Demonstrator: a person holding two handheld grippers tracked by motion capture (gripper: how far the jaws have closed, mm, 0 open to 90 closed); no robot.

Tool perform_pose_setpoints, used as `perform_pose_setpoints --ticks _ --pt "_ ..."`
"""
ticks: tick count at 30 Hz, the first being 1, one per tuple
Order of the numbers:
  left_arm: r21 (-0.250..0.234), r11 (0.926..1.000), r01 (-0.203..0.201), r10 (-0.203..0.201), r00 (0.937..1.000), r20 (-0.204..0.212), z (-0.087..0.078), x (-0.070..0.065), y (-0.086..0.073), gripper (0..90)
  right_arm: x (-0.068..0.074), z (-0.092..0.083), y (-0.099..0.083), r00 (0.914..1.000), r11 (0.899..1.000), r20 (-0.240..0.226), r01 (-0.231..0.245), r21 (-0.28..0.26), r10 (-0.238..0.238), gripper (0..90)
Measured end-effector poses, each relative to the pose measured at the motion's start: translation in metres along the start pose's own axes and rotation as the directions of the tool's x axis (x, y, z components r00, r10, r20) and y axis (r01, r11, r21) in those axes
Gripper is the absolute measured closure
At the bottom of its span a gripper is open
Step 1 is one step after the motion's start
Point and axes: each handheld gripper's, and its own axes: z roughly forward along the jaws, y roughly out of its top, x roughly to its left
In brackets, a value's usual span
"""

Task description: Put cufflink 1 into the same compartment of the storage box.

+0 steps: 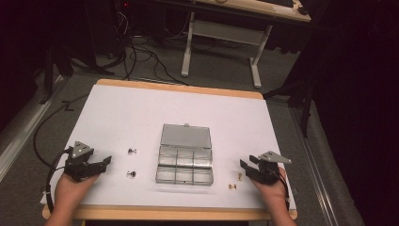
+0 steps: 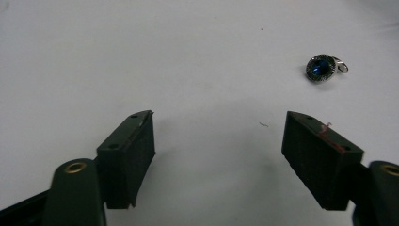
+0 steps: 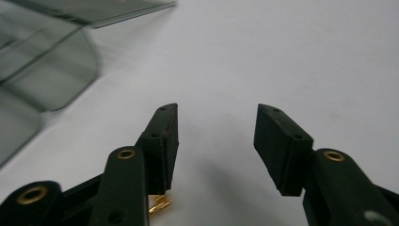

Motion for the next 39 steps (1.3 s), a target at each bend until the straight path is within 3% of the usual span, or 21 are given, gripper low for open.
perform_pose_setpoints --ticks 4,5,7,12,14,17,19,23,26,28,34,39 --pt "-0.022 0.9993 -0.031 0.032 0.9992 0.022 -0.003 -0.004 -0.001 37.2 -0.019 0.014 -0.001 0.997 0.999 0.07 -0.034 -0.007 0.035 49.7" --pt "-0.028 0.9993 -0.025 0.026 0.9989 0.039 -0.003 -0.007 -0.001 40.4 -0.021 0.015 -0.003 0.9963 0.998 0.066 -0.054 -0.018 0.055 49.9" --pt "-0.033 0.9994 -0.011 0.015 0.9935 0.113 -0.001 -0.014 0.002 43.7 -0.023 0.017 -0.006 0.9952 0.996 0.045 -0.087 -0.008 0.087 50.2" --pt "-0.059 0.993 -0.103 0.11 0.9826 0.149 0.009 -0.042 0.02 50.4 -0.018 0.018 -0.008 0.9984 1.0 0.048 -0.031 0.005 0.031 51.5" --pt "-0.038 0.9897 -0.138 0.142 0.9742 0.175 0.018 -0.049 0.028 51.1 -0.017 0.018 -0.008 0.9983 0.999 0.049 -0.032 0.007 0.032 51.5" --pt "-0.022 0.9858 -0.166 0.168 0.9684 0.185 0.03 -0.053 0.035 52.3 -0.019 0.017 -0.009 0.9979 0.999 0.037 -0.052 0.002 0.052 51.7" --pt "-0.006 0.9837 -0.18 0.178 0.9695 0.168 0.039 -0.053 0.04 54.4 -0.02 0.017 -0.009 0.9978 0.998 0.032 -0.059 -0.004 0.059 52.0" --pt "0.026 0.985 -0.171 0.163 0.968 0.191 0.056 -0.05 0.044 57.8 -0.021 0.017 -0.009 0.9982 0.999 0.024 -0.054 -0.006 0.054 52.7" --pt "0.025 0.9847 -0.172 0.164 0.9676 0.192 0.058 -0.05 0.045 65.9 -0.021 0.017 -0.009 0.9982 0.998 0.024 -0.055 -0.005 0.055 52.7" --pt "0.024 0.9835 -0.18 0.172 0.966 0.193 0.056 -0.051 0.044 72.5 -0.021 0.017 -0.009 0.9979 0.998 0.022 -0.061 0.004 0.061 52.7" --pt "0.033 0.9831 -0.18 0.171 0.9666 0.191 0.046 -0.055 0.036 73.3 -0.021 0.017 -0.009 0.9975 0.998 0.017 -0.069 0.001 0.069 52.8" --pt "0.047 0.9837 -0.174 0.163 0.9698 0.182 0.023 -0.054 0.019 73.4 -0.022 0.017 -0.009 0.9976 0.998 0.008 -0.069 0.002 0.069 52.7"
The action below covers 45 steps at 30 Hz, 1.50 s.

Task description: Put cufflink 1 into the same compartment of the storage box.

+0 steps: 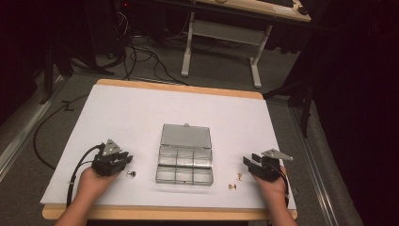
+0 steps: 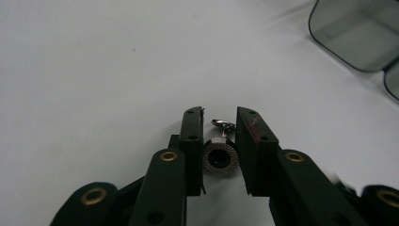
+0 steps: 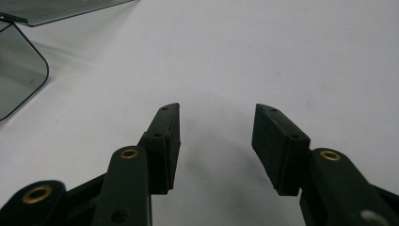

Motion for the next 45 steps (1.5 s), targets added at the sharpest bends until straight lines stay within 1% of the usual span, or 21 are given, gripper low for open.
perform_pose_setpoints --ticks 1,3,5,7,8,11,16,20,22,24,26,27,30,31,35,37,38,40,41,42,45 --pt "-0.006 0.9999 0.012 -0.012 0.9999 -0.001 -0.005 -0.001 -0.005 73.3 0.0 0.0 0.0 1.0 1.0 -0.003 -0.004 -0.002 0.004 52.8" --pt "-0.002 0.9994 0.034 -0.034 0.9994 0.002 -0.017 -0.001 -0.015 73.4 0.0 0.0 0.0 1.0 1.0 -0.005 -0.005 -0.002 0.005 52.8" --pt "-0.013 0.999 0.042 -0.042 0.9991 -0.006 -0.024 -0.004 -0.023 73.3 0.0 0.0 0.0 1.0 1.0 -0.006 0.0 -0.004 0.0 52.8" --pt "-0.028 0.9983 0.05 -0.051 0.9987 -0.01 -0.027 -0.006 -0.028 73.3 0.0 0.0 0.0 1.0 1.0 -0.007 0.002 0.004 -0.002 53.1" --pt "-0.029 0.9983 0.051 -0.051 0.9986 -0.011 -0.028 -0.007 -0.029 73.3 0.0 0.0 0.0 1.0 1.0 -0.008 0.0 0.008 0.0 53.2" --pt "-0.029 0.9981 0.054 -0.055 0.9982 -0.026 -0.027 -0.009 -0.028 72.9 0.0 0.001 0.0 1.0 1.0 -0.01 -0.001 0.01 0.001 53.2" --pt "-0.032 0.9976 0.062 -0.063 0.9975 -0.032 -0.027 -0.009 -0.028 71.9 -0.001 0.001 0.0 0.9999 1.0 -0.01 0.0 0.01 0.0 53.2" --pt "-0.044 0.9966 0.071 -0.072 0.9969 -0.033 -0.028 -0.009 -0.026 67.9 0.0 0.002 0.0 0.9999 1.0 -0.013 -0.002 0.013 0.003 53.2" --pt "-0.052 0.9958 0.075 -0.077 0.9962 -0.041 -0.028 -0.01 -0.025 64.0 -0.001 0.001 0.0 0.9999 1.0 -0.016 -0.001 0.012 0.001 53.1" --pt "-0.051 0.9958 0.076 -0.079 0.9957 -0.049 -0.028 -0.01 -0.022 59.1 -0.001 0.001 0.0 0.9998 1.0 -0.019 -0.007 0.012 0.007 53.0" --pt "-0.048 0.9956 0.081 -0.083 0.9954 -0.049 -0.028 -0.009 -0.02 56.8 -0.002 0.001 0.0 0.9997 1.0 -0.02 -0.01 0.012 0.01 52.9" --pt "-0.04 0.9962 0.078 -0.08 0.9955 -0.05 -0.029 -0.008 -0.019 56.1 -0.002 0.001 0.0 0.9996 1.0 -0.023 -0.013 0.008 0.013 52.9" --pt "-0.037 0.9957 0.085 -0.087 0.9945 -0.058 -0.029 -0.008 -0.015 55.0 -0.002 0.001 0.0 0.9994 1.0 -0.033 -0.006 0.009 0.006 51.5" --pt "-0.037 0.9956 0.086 -0.088 0.9943 -0.06 -0.03 -0.007 -0.014 55.0 -0.001 0.0 0.0 0.9993 1.0 -0.035 -0.012 0.004 0.012 51.1" --pt "-0.034 0.9908 0.131 -0.133 0.9894 -0.059 -0.032 -0.005 -0.008 54.3 -0.001 -0.001 0.0 0.999 1.0 -0.045 -0.001 -0.007 0.0 49.1" --pt "-0.027 0.9905 0.135 -0.137 0.9883 -0.067 -0.032 -0.004 -0.007 53.0 -0.001 -0.002 0.0 0.999 1.0 -0.044 0.007 -0.01 -0.007 47.8" --pt "-0.023 0.9915 0.128 -0.13 0.9883 -0.08 -0.032 -0.004 -0.006 52.0 -0.001 -0.003 0.0 0.999 1.0 -0.042 0.016 -0.012 -0.017 47.2" --pt "-0.016 0.994 0.108 -0.109 0.9882 -0.108 -0.032 -0.004 -0.004 49.1 0.0 -0.005 0.0 0.999 1.0 -0.043 0.012 -0.018 -0.013 46.8" --pt "-0.009 0.9947 0.102 -0.103 0.9875 -0.12 -0.033 -0.004 -0.003 48.8 -0.001 -0.006 -0.001 0.9988 1.0 -0.046 0.017 -0.02 -0.018 46.5" --pt "-0.003 0.9951 0.099 -0.099 0.9864 -0.132 -0.033 -0.003 -0.002 48.0 -0.001 -0.007 -0.001 0.9988 1.0 -0.047 0.011 -0.021 -0.012 46.3" --pt "0.015 0.9933 0.115 -0.112 0.9839 -0.14 -0.035 0.0 0.001 45.8 -0.002 -0.008 -0.001 0.9982 0.999 -0.052 0.027 -0.03 -0.029 46.0"
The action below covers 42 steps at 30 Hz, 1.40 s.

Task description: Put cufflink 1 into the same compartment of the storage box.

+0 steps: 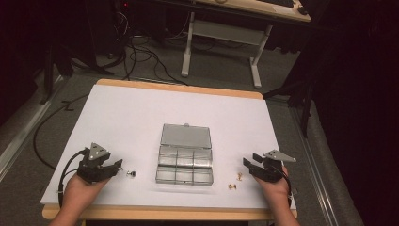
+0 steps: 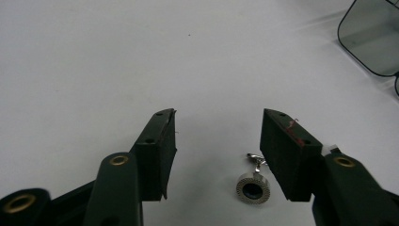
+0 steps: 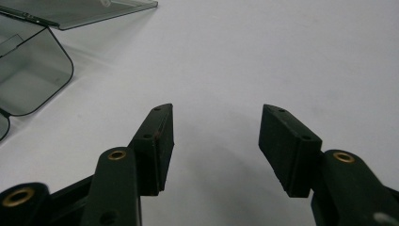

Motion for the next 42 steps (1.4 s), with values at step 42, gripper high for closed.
perform_pose_setpoints --ticks 42 --pt "0.302 0.9516 -0.057 0.017 0.9912 0.131 -0.009 0.004 0.016 41.1 -0.006 -0.004 -0.005 0.9998 1.0 -0.017 0.003 0.012 -0.002 47.4"
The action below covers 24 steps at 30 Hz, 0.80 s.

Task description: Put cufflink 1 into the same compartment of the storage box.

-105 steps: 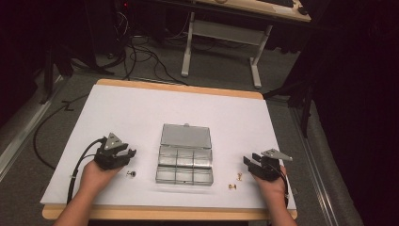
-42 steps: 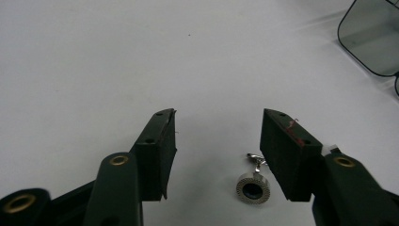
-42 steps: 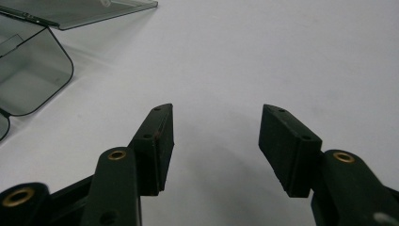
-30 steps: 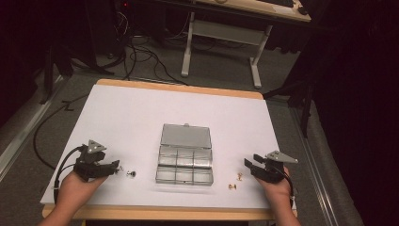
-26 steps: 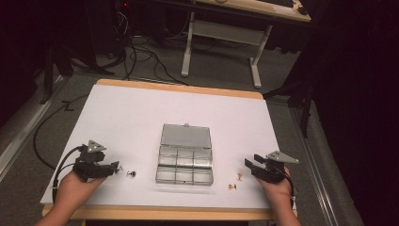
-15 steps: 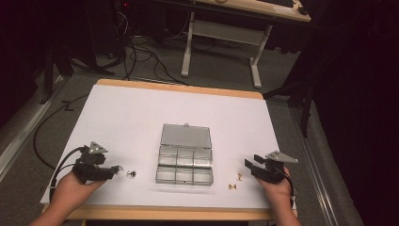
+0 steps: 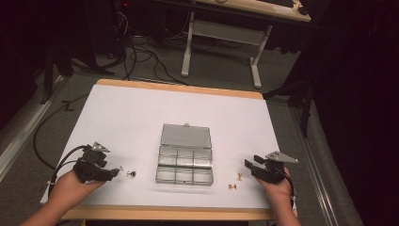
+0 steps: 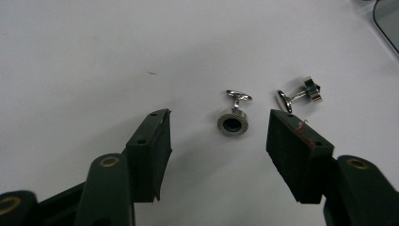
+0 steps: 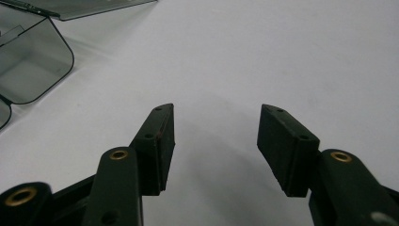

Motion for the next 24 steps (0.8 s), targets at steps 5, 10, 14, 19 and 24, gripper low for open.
perform_pose_setpoints --ticks 5,10,14,19,24 --pt "0.042 0.9986 -0.032 0.032 0.9994 0.013 0.0 -0.004 0.005 42.8 0.0 0.001 0.0 1.0 1.0 0.001 -0.004 0.008 0.004 47.2" --pt "0.104 0.9923 -0.067 0.066 0.9977 0.019 0.003 -0.007 0.011 44.0 0.001 0.001 0.0 1.0 1.0 -0.005 -0.004 0.01 0.004 47.1" --pt "0.14 0.9878 -0.067 0.063 0.9974 0.037 0.004 -0.006 0.014 45.8 0.0 0.001 0.0 1.0 1.0 -0.007 -0.006 0.013 0.007 47.1" --pt "0.17 0.9829 -0.071 0.065 0.997 0.042 0.005 -0.006 0.019 46.8 0.0 0.002 0.0 0.9999 1.0 -0.009 -0.006 0.018 0.006 47.4" --pt "0.216 0.9737 -0.074 0.066 0.9969 0.042 0.009 -0.005 0.025 47.7 0.002 0.001 0.0 1.0 1.0 -0.005 0.002 0.011 -0.002 48.2"
